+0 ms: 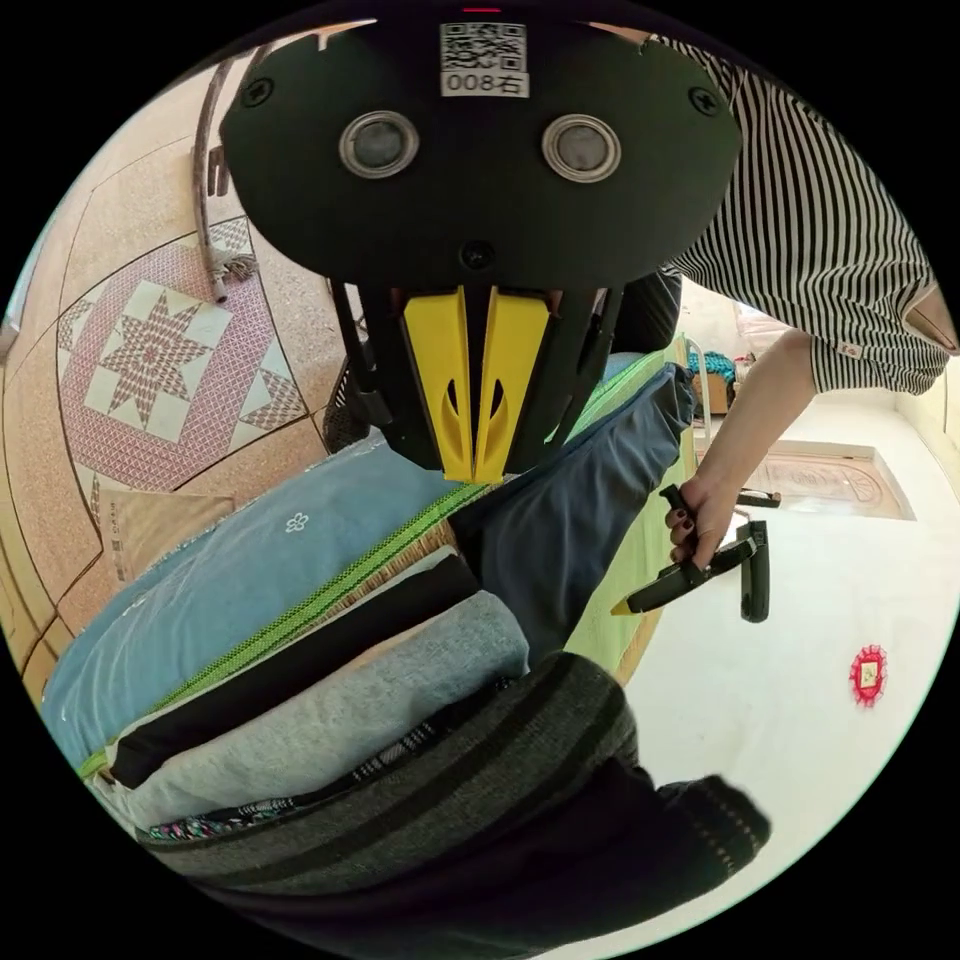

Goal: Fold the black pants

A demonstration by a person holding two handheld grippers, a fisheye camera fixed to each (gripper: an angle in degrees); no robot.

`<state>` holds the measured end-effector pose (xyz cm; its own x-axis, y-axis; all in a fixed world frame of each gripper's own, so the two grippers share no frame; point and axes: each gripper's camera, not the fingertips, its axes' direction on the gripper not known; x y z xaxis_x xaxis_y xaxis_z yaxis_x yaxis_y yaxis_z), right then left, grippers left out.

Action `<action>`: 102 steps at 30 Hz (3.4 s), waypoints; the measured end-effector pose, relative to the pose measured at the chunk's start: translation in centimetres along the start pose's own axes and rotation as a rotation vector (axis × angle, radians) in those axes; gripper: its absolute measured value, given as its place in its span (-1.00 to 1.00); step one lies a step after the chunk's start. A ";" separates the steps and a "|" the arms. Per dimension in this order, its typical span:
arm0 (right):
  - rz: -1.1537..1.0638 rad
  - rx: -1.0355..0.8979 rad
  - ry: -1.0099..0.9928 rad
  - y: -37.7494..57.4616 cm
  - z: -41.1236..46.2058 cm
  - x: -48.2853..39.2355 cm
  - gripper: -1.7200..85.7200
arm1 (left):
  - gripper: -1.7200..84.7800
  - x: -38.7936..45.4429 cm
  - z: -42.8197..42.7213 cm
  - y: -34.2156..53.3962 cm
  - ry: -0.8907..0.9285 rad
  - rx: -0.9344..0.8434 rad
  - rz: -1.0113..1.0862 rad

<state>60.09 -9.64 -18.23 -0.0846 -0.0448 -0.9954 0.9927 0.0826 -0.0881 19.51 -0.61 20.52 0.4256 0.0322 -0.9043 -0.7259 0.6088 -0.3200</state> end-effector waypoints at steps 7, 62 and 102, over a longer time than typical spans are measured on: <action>-0.330 -0.137 -0.013 -1.8 2.8 -12.3 -0.96 | -0.89 -9.1 -8.4 16.0 -0.028 0.033 -0.307; -1.060 -0.497 -0.138 -14.0 26.2 -75.3 -0.79 | -0.81 -34.9 -31.6 56.9 0.027 0.416 -0.510; -1.196 -0.481 0.021 -7.2 21.8 -80.7 -0.84 | -0.93 -32.6 -32.0 62.2 -0.188 0.244 -0.584</action>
<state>61.66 -28.35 63.53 -0.9007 -0.3244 -0.2890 0.1692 0.3506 -0.9211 -56.75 10.84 21.03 0.8155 -0.2333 -0.5297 -0.2133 0.7296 -0.6497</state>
